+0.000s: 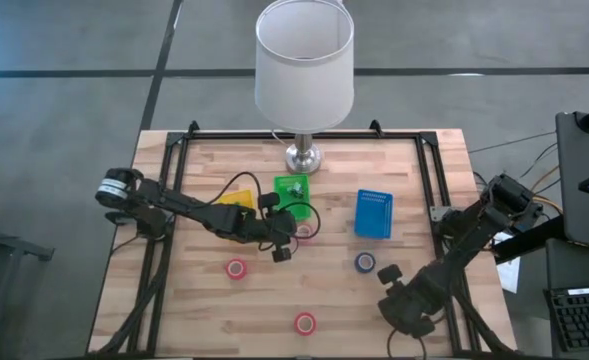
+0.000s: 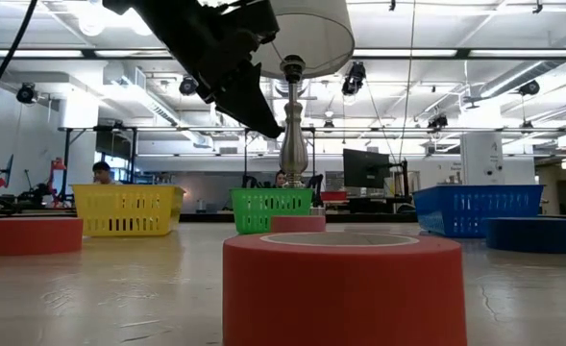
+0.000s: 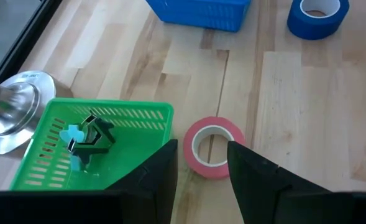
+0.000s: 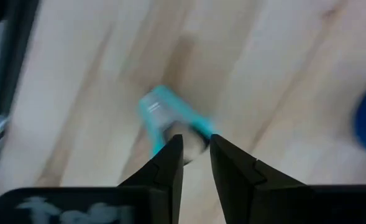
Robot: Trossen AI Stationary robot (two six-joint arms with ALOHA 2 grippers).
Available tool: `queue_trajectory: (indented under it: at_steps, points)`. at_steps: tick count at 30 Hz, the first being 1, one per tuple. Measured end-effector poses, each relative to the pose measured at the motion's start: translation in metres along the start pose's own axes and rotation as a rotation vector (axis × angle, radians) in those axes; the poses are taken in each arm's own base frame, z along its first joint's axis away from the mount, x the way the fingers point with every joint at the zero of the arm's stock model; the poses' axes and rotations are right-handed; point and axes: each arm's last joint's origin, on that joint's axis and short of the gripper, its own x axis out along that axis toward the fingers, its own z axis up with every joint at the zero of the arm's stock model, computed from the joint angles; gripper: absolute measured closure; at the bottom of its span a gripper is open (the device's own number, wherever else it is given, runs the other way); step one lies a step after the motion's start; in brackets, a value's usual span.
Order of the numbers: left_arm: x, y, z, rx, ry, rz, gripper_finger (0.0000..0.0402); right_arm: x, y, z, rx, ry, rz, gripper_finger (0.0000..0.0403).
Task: Pick and place Stapler, Stapler remover, tape
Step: Put the blue staple remover into the green bin
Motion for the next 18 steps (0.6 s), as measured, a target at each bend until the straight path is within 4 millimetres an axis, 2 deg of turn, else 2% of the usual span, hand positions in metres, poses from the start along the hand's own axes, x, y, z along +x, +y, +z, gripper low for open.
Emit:
queue_trajectory:
  at_steps: [11, 18]
  points:
    - [0.0, 0.0, 0.0, -0.004, 0.0, 0.0, 0.0259, -0.0003, 0.0003, 0.0057, -0.008, -0.059, 0.0, 0.0338]
    - [0.0, 0.0, 0.0001, -0.005, -0.001, 0.0, 0.0259, 0.0009, 0.0008, 0.0059, -0.114, -0.057, -0.001, 0.0309]
